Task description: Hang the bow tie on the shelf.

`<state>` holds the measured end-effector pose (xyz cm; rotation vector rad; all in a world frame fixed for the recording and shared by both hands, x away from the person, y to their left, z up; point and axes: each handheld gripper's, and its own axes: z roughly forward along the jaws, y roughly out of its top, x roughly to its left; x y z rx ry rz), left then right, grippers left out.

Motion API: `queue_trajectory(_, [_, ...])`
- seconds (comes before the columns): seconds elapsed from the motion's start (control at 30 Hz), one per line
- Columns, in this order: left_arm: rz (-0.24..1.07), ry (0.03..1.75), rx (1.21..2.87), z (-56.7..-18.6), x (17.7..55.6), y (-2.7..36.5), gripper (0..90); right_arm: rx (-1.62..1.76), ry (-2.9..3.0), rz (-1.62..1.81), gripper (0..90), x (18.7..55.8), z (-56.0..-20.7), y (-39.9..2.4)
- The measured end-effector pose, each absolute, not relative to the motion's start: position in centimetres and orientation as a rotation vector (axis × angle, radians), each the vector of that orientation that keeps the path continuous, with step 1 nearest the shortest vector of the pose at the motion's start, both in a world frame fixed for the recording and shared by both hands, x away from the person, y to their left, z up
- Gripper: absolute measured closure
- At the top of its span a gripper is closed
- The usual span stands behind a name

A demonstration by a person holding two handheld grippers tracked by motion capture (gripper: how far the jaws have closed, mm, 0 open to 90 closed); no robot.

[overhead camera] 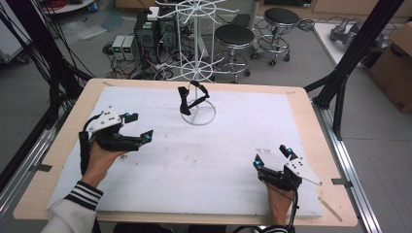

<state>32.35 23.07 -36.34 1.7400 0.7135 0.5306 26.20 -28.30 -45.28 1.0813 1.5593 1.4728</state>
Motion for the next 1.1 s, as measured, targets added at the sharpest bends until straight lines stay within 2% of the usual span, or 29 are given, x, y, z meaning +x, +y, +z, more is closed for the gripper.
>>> queue_trajectory(0.33, [0.545, 0.726, 1.699, -40.0, 30.2, 27.0, 17.1, 1.092, 1.561, 1.472, 3.0, 26.1, -45.3, -28.2])
queue_trajectory(0.5, [0.576, 0.702, 1.595, -42.1, 28.8, 29.3, 17.1, 1.092, 1.56, 1.47, 3.0, 26.2, -45.3, -28.2])
queue_trajectory(0.77, [0.596, 0.71, 1.48, -44.2, 27.7, 30.6, 17.7, 1.092, 1.56, 1.47, 3.0, 26.1, -45.3, -28.2])
queue_trajectory(1.1, [0.62, 0.726, 1.446, -45.4, 27.1, 30.6, 17.4, 1.084, 1.561, 1.458, 3.0, 26.2, -45.3, -28.1])
